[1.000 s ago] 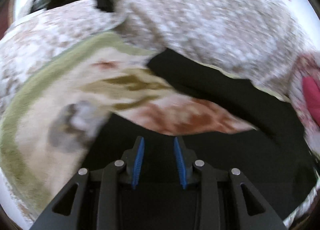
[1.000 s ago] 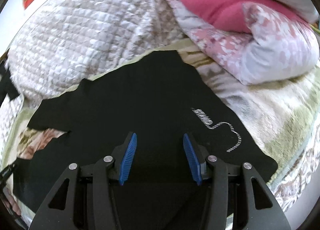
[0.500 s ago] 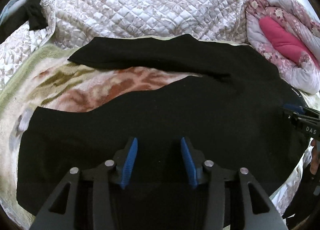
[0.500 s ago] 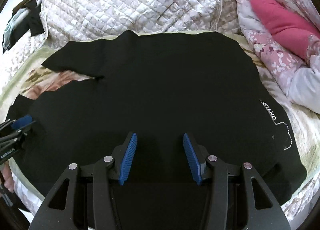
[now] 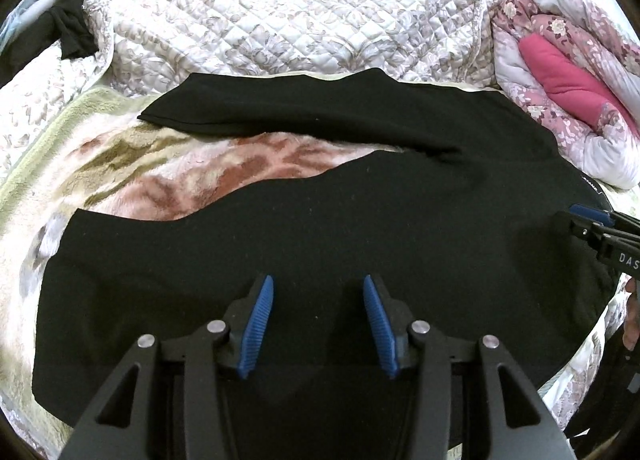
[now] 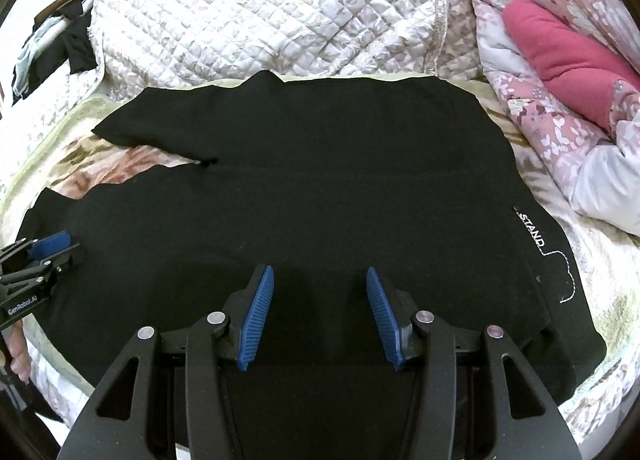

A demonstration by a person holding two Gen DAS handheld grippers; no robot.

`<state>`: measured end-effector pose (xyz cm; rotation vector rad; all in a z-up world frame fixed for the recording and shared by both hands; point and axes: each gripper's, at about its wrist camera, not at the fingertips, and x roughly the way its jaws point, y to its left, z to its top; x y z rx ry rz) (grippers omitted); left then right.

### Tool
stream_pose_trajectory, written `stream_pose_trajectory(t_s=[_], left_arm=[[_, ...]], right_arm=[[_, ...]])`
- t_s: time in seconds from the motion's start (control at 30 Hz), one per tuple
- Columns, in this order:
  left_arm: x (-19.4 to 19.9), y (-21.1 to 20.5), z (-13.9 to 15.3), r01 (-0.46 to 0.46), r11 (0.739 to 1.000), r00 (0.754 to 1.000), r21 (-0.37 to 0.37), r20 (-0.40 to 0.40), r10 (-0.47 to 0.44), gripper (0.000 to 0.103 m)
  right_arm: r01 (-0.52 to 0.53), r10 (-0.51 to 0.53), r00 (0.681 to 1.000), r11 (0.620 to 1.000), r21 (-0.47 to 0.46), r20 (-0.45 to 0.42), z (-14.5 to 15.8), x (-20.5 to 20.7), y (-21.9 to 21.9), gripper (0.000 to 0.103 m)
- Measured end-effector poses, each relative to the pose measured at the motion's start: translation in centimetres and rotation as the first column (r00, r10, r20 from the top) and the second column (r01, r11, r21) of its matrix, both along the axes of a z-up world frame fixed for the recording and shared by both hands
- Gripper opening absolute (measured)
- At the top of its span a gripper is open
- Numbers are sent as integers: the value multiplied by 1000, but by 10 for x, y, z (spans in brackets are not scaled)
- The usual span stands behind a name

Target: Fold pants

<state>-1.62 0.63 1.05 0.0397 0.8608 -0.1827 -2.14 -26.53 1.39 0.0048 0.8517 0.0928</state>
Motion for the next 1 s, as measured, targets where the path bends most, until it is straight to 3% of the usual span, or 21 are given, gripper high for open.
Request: stream_pose_trajectory(t_s=[0.3,0.47,0.6,0.67,0.77,1.0], left_arm=[[6,3,5,9,999,999,-36,-31,-10,51],[27,6,28,45,998,999,-34,-21,-46,51],[68,11,47,84,996,996,-2,-5,-84,51],[93,13,53,96,995,995,31,4,-96,54],[135,18,59,114,992,993,53,16,-115,59],[240,14,42,163,984,986,65,-30,-162,64]], right_arm=[[-29,30,1000,999,23,-4,7,3,1,49],[-124,123,992,992,38,20,30,23,2,56],[-219,219,976,974,59,1,46,64,-3,64],[-253,253,967,967,-5,9,51,86,-4,70],[-319,319,948,943,-98,-9,53,127,-12,70],[-398,391,916,914,-80,-94,31,220,-38,70]])
